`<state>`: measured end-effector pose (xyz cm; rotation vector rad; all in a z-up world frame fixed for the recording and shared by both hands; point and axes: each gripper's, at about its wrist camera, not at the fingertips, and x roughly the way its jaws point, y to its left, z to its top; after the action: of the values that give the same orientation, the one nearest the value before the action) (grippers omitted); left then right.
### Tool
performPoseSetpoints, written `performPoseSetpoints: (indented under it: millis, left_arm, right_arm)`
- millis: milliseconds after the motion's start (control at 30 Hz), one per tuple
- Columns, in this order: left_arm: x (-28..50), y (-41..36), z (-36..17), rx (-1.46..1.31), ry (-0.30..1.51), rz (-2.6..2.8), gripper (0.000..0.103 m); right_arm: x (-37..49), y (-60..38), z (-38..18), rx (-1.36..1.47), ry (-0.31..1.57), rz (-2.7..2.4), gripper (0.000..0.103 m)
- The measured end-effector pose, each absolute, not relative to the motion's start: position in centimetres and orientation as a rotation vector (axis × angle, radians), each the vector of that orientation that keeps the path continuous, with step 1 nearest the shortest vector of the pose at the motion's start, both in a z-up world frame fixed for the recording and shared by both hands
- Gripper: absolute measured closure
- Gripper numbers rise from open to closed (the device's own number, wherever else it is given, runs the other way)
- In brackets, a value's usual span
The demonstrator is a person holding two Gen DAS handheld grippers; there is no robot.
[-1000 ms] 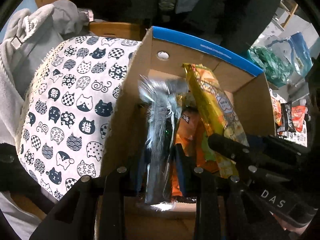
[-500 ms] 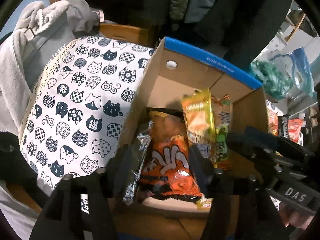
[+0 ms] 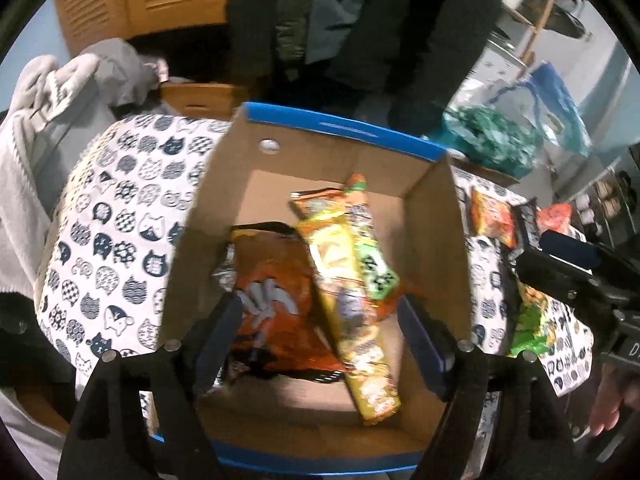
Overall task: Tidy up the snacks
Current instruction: 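Move both tools back over the pile and grasp the green peanut bag with left tool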
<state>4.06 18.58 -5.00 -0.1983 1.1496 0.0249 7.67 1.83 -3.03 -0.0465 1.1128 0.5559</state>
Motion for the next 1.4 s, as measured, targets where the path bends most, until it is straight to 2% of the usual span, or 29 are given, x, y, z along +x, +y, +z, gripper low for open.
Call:
performPoseSetpoints:
  millis: [300,633,933,1400]
  left_arm:
    - [4.0,12.8,-4.6,-0.103,1.164,-0.059,0.022]
    - [3.6,4.3,-5.2,0.020,1.204,-0.183,0.022]
    - [3.6,-3.1,-8.0,0.141,1.264,-0.271,0.022]
    - [6.3,-10.8,-10.8,0.052,1.324,-0.320,0.022]
  right_arm:
    - [6.0,-6.2,-1.7,-0.084,1.102,0.491,0.029]
    - [5.1,-15.1,-3.1,-0.101,1.137,0.400,0.029]
    - [4.6,-21.1,-6.3,-0.076,1.182,0.310,0.029]
    - [5.1,-28.6,-11.9,0.042,1.276,0.186,0.029]
